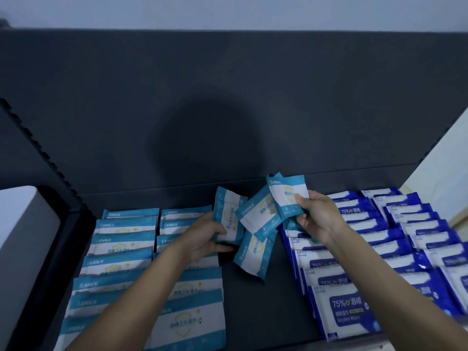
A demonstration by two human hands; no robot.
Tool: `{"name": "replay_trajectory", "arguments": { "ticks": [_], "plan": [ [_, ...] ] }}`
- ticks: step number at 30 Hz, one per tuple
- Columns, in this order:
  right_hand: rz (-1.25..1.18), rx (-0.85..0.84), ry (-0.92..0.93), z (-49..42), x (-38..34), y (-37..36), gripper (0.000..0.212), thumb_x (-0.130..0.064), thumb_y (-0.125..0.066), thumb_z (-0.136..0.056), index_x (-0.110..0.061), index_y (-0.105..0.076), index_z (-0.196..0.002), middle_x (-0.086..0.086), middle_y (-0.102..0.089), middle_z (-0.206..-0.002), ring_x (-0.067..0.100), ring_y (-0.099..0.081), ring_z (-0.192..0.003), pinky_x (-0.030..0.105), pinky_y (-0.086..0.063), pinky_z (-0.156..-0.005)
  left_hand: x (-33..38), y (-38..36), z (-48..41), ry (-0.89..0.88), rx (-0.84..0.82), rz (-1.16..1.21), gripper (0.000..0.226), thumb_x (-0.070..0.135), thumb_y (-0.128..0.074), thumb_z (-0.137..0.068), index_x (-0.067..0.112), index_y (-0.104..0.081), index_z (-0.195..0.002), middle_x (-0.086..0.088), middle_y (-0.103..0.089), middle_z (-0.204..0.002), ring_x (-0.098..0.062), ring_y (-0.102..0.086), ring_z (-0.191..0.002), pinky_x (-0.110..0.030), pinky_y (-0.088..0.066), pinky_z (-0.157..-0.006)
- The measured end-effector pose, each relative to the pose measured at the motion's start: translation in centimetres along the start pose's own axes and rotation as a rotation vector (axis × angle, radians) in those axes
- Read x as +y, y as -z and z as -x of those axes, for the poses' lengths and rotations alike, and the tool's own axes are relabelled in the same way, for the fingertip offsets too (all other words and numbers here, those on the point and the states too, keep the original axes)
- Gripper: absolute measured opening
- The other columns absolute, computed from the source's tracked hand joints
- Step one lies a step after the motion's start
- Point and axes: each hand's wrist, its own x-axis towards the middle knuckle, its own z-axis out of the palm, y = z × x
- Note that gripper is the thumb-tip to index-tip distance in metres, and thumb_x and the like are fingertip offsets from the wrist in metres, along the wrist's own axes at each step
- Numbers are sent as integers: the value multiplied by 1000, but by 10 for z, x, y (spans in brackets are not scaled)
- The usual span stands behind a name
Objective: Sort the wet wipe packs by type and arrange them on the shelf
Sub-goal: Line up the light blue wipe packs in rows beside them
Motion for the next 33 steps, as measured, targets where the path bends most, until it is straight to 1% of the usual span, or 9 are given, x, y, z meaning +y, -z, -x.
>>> {"name": "replay_trajectory", "arguments": {
  "ticks": [4,8,12,17,22,25,27,31,33],
  "plan": [
    [-15,-6,-3,1,0,-3,16,-1,-51,-95,-1,-63,-106,14,-69,-99,12,-65,-66,15,-42,-38,1,-5,1,9,31,-37,30,-5,-46,-92,14,-59,-111,-10,-69,-105,-25,-64,-101,-47,-54,-88],
    [-73,90,67,-1,-5,-1,12,-3,-51,-96,-6,-62,-100,11,-69,-97,12,-62,-67,15,-38,-36,1,-8,-3,-114,204,-35,23,18,-51,-99,13,-56,-121,-9,-66,-113,-22,-64,-102,-40,-54,-87],
    [-130,173,102,1,-10,5,11,-3,-50,-97,-8,-59,-94,11,-69,-97,15,-62,-70,14,-38,-37,7,-21,-2,-186,347,35,13,20,-53,-97,13,-61,-105,-5,-69,-97,-17,-65,-84,-29,-53,-67],
    [-135,178,105,7,-10,9,8,-6,-52,-96,-8,-59,-96,10,-70,-100,16,-66,-82,14,-42,-43,-9,-42,-3,-56,365,305,29,-6,-56,-88,3,-55,-115,-15,-65,-106,-24,-64,-92,-33,-57,-66],
    [-46,99,85,9,-15,9,9,-6,-53,-96,-5,-61,-100,10,-70,-94,11,-65,-67,15,-40,-40,-34,-74,0,147,335,494,20,6,-51,-97,-7,-54,-111,-24,-63,-101,-30,-63,-88,-39,-54,-72],
    [-57,-4,-7,10,-15,4,11,-2,-51,-95,-1,-60,-101,11,-68,-88,9,-63,-54,14,-39,-36,-28,-70,22,330,107,56,19,16,-57,-94,-1,-61,-86,-23,-70,-89,-29,-70,-78,-34,-58,-63],
    [-72,-26,-59,9,-11,-1,9,0,-51,-95,0,-60,-97,13,-68,-87,13,-65,-60,15,-42,-37,-21,-63,34,328,33,-317,14,13,-58,-91,3,-64,-83,-16,-74,-85,-20,-71,-70,-24,-55,-57],
    [-76,-13,-79,4,-2,-4,8,-1,-51,-95,-1,-59,-96,14,-70,-92,20,-67,-79,24,-59,-60,-22,-44,17,-216,324,-886,7,14,-61,-88,12,-58,-83,-6,-67,-86,-15,-63,-75,-29,-54,-65],
    [-92,23,-67,4,-3,-4,7,-1,-52,-95,-2,-59,-96,13,-69,-94,20,-66,-81,23,-58,-57,-23,-39,0,-389,240,-1227,20,18,-63,-87,11,-58,-105,-6,-61,-104,-19,-58,-97,-31,-49,-83]
  ]
}}
